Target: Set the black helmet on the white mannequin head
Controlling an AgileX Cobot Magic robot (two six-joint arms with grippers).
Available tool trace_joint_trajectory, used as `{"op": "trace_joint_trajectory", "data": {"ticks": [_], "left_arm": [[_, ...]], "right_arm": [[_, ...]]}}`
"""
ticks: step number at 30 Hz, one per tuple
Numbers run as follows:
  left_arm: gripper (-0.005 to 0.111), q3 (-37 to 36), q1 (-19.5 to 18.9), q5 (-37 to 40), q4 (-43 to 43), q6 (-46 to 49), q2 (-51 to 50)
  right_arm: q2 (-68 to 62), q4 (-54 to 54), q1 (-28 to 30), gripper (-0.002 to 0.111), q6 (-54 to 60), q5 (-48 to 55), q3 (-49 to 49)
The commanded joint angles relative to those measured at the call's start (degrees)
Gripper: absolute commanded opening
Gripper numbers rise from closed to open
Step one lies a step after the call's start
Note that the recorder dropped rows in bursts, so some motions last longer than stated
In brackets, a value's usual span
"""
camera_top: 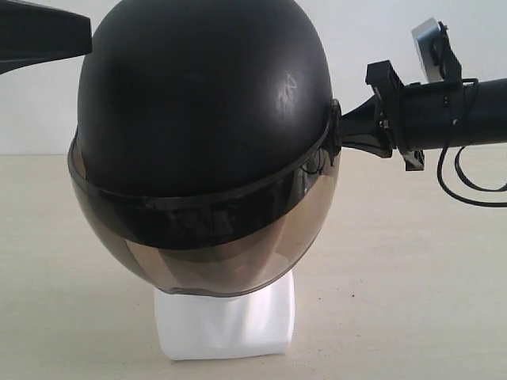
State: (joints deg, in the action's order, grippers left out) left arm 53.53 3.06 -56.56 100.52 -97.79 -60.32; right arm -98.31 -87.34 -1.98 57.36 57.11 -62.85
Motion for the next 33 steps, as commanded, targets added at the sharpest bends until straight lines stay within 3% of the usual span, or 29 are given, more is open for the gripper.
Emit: {"op": "trace_joint_trajectory", "data": {"ticks": [1,19,22,27,29,33], "left_arm": [[0.004,-0.21,0.37,-0.66,-0.57,0.44,-0.09],[0.004,-0.21,2.13,1.12,-0.57,0.33,-0.09],[0.004,-0.21,2.13,1.12,-0.57,0.33,-0.09],[0.004,-0.21,2.13,1.12,-0.57,0.33,-0.09],[0.004,-0.21,2.13,1.12,-0.57,0.33,-0.09],[0.004,-0.21,2.13,1.13,-0.57,0.1,-0.09]], "right_arm": [[-0.82,-0.7,0.16,0.0,-0.06,-4.41,-0.71],[-2.93,-0.6,0.16,0.001,-0.07,-2.94,-3.74],[-2.93,-0.6,0.16,0.014,-0.07,-1.77,-3.74],[-2.93,-0.6,0.29,0.063,-2.71,0.22,-3.74],[-2.8,-0.33,1.01,0.064,-4.66,0.66,-3.74],[-2.8,-0.33,3.6,0.054,-4.81,4.44,-3.74]]}}
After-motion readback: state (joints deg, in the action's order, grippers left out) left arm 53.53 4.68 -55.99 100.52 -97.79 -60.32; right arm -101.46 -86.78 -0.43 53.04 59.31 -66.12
